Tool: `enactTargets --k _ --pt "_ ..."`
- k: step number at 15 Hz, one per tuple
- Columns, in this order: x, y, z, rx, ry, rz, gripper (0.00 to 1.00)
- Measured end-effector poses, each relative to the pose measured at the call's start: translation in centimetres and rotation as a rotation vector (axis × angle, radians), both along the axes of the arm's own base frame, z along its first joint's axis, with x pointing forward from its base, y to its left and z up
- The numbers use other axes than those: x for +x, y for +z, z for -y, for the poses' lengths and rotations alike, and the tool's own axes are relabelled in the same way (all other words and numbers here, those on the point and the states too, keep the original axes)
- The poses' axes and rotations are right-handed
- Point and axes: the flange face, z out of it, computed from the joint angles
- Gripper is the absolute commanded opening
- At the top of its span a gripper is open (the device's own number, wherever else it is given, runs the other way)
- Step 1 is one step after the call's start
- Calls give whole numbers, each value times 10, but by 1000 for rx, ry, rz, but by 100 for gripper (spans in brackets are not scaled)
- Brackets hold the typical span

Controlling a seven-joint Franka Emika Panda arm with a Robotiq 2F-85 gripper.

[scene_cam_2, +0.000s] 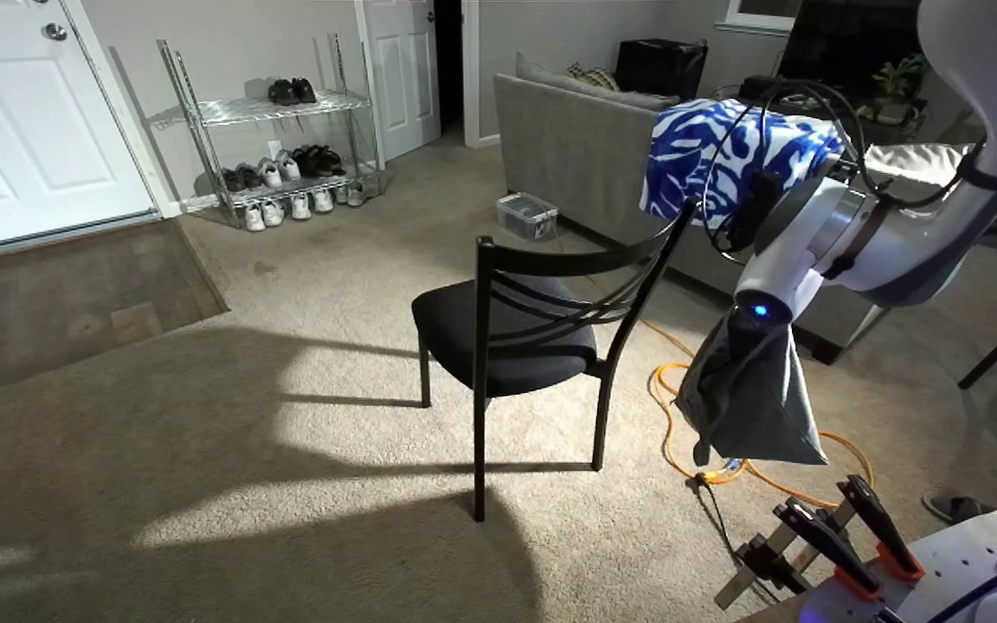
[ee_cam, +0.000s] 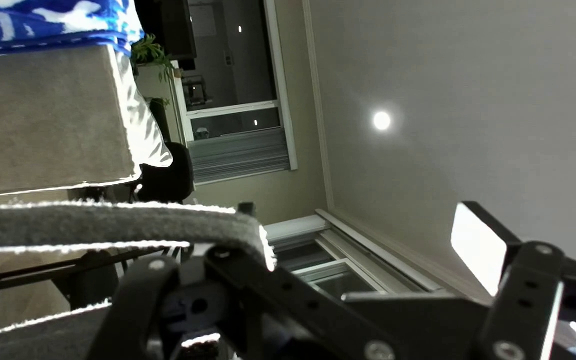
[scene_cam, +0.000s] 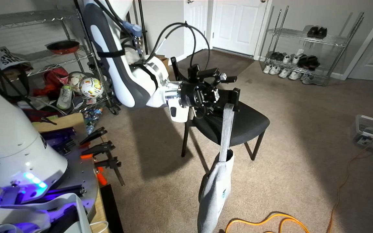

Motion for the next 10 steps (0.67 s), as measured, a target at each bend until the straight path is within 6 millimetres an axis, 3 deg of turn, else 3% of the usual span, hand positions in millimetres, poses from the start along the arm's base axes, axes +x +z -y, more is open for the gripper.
enactTargets --k 10 --pt "5 -2 2 7 -4 -7 100"
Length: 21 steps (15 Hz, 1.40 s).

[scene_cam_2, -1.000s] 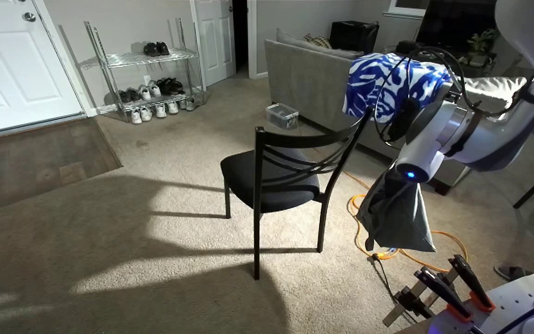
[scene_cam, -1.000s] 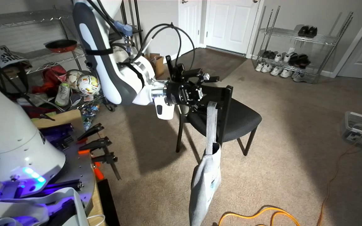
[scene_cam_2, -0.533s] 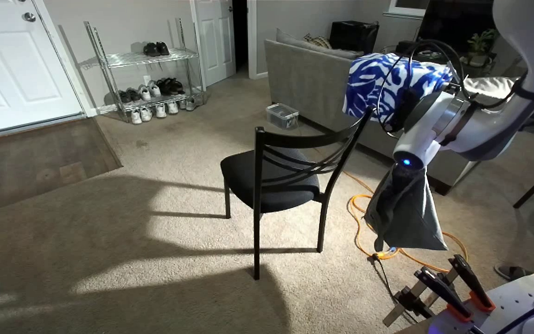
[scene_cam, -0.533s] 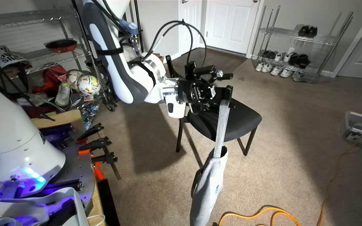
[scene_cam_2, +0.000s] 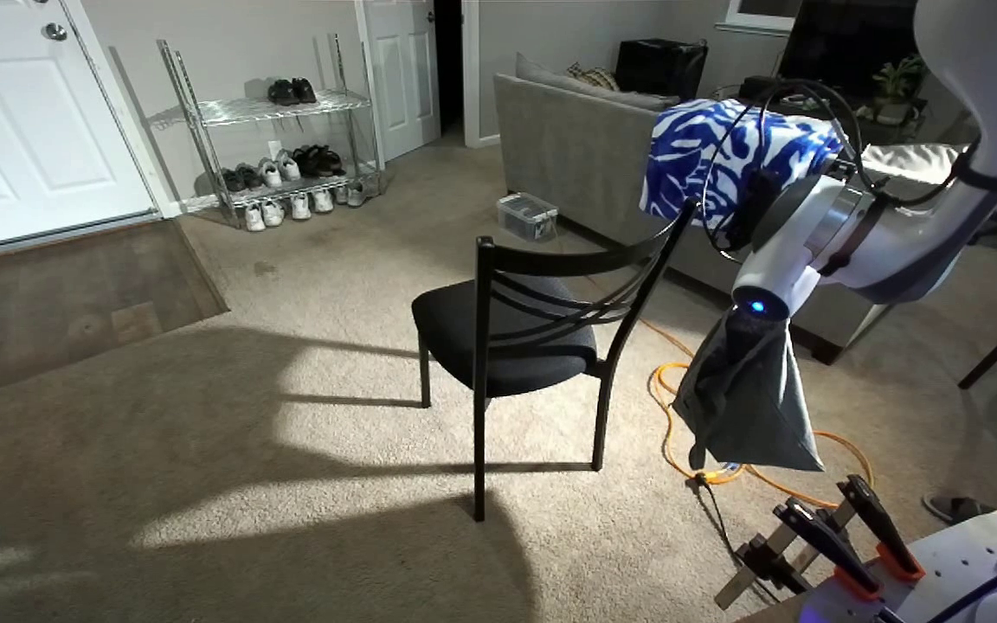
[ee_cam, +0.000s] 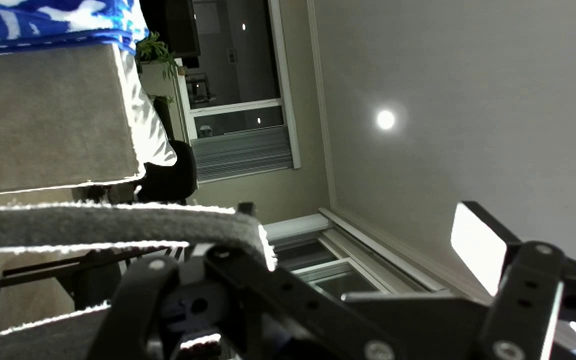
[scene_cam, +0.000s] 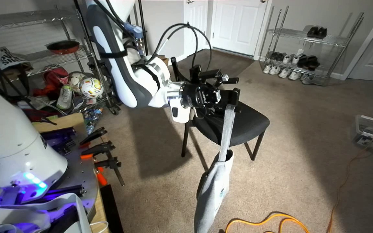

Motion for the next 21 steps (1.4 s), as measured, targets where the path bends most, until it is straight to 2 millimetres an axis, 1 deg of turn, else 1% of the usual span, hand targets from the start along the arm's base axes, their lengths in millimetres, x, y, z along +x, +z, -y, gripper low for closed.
enactTargets --k 5,7,10,16,19,21 --pt "0 -2 -1 0 1 -3 100" --pt "3 -4 -1 2 0 -3 100" --pt "22 -6 3 11 -7 14 100" --pt "74 -4 22 25 -38 34 100" --pt "96 8 23 77 -18 51 100" --pt "102 18 19 118 27 42 100"
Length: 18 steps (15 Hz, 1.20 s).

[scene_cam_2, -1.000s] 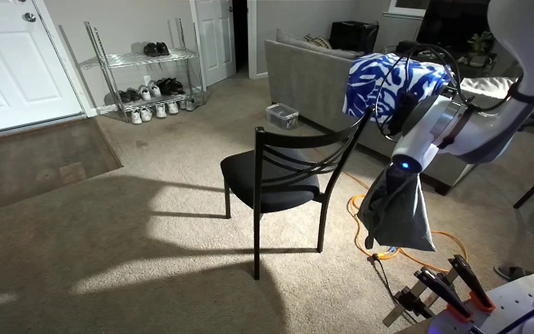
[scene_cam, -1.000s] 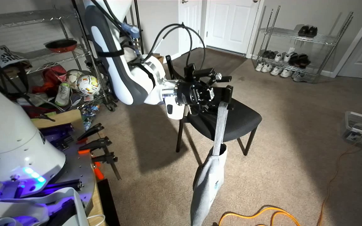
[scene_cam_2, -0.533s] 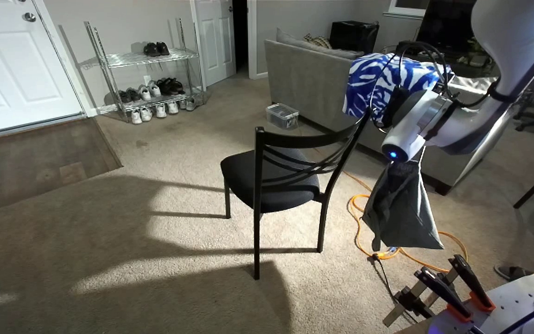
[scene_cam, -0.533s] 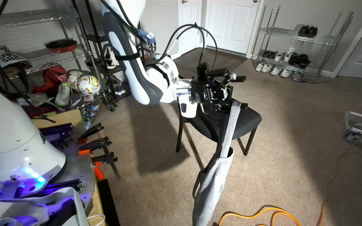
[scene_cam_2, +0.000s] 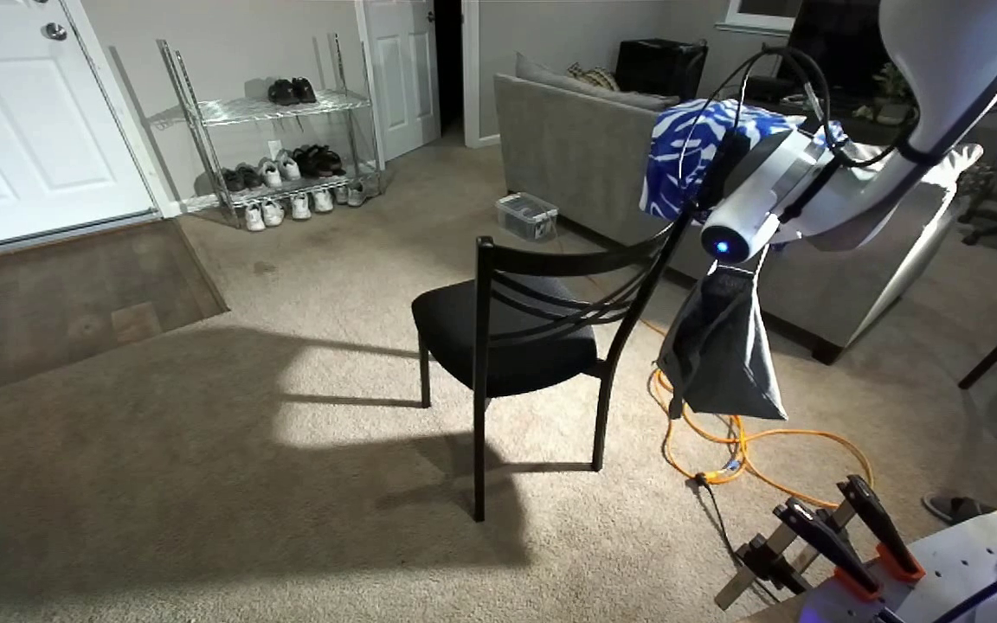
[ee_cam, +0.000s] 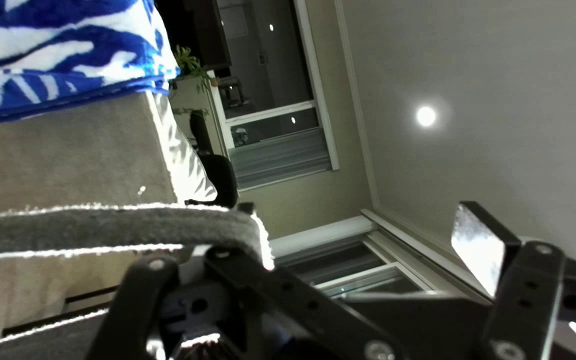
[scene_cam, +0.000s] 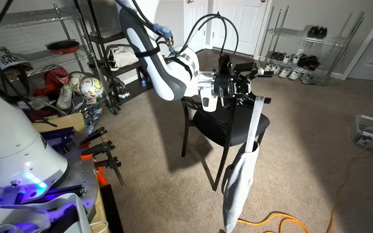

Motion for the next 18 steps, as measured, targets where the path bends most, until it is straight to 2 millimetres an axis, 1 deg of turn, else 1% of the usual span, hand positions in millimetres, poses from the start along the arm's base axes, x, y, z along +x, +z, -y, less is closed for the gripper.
enactTargets --k 2,4,6,10,12,16,18 --pt "2 15 -1 35 29 2 100" --pt "3 31 1 58 35 14 100" --pt "4 43 4 69 34 28 100" --pt "6 52 10 70 28 43 100" --pt "11 57 10 68 28 56 100" --pt "30 73 10 58 32 97 100" --pt "40 75 8 54 38 108 100"
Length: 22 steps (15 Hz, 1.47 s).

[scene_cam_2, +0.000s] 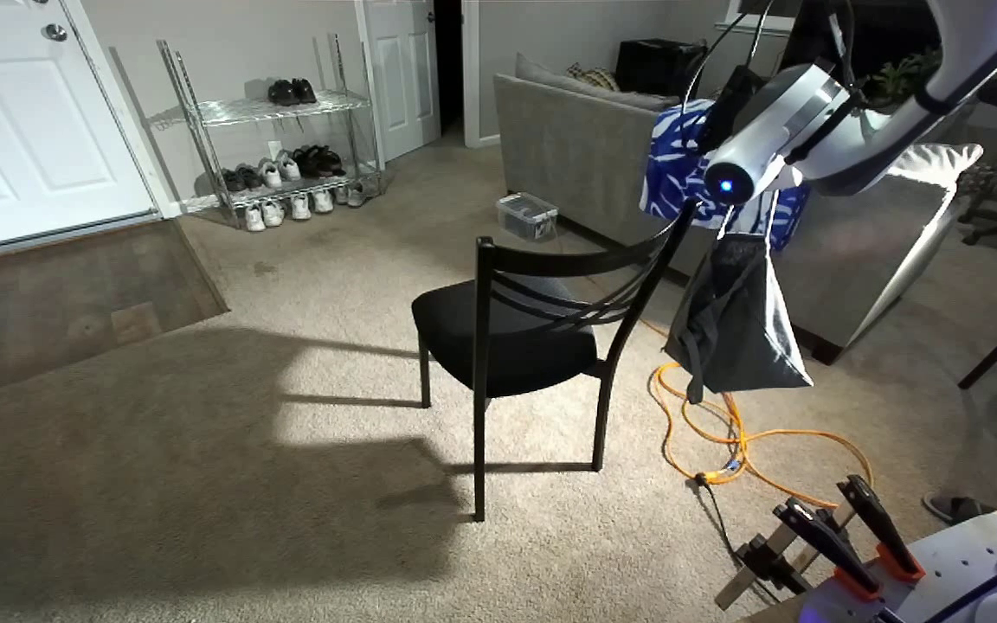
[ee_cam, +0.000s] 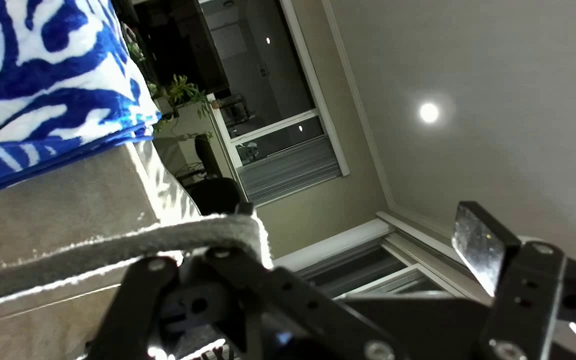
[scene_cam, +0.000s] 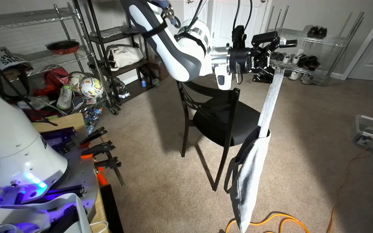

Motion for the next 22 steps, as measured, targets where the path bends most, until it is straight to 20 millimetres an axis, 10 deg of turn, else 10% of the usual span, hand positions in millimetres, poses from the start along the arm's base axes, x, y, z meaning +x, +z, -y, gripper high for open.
enactTargets --k 14,22 --pt "47 -9 -75 11 93 16 100" --pt "21 -14 -153 96 158 -19 100"
